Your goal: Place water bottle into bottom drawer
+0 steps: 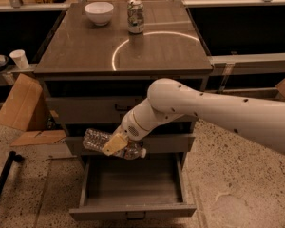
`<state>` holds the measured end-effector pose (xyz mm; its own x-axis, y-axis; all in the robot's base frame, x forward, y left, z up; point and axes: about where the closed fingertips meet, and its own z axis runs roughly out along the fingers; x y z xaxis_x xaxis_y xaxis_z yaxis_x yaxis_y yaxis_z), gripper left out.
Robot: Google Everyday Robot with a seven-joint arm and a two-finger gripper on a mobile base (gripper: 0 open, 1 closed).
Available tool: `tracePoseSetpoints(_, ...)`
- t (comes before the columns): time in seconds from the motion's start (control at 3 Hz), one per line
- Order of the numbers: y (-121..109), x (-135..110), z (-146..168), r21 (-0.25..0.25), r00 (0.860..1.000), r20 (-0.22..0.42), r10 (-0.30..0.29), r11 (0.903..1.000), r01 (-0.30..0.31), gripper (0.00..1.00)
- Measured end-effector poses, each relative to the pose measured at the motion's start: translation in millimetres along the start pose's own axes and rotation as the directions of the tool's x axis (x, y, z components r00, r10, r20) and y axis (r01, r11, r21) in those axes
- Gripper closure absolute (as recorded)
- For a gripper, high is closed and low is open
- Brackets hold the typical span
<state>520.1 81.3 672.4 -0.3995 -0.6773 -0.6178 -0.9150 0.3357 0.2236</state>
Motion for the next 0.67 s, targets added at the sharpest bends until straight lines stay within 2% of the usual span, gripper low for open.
tracePoseSetpoints(0.33,-10.9,32.3,25.9,0.020,0.999,-0.028,0.038,0.9991,-0.037,1.00)
tracePoseSetpoints(0.67,-23.5,87.2,57.5,0.062,0.993,-0.057,0.102,0.9932,-0.099,1.00)
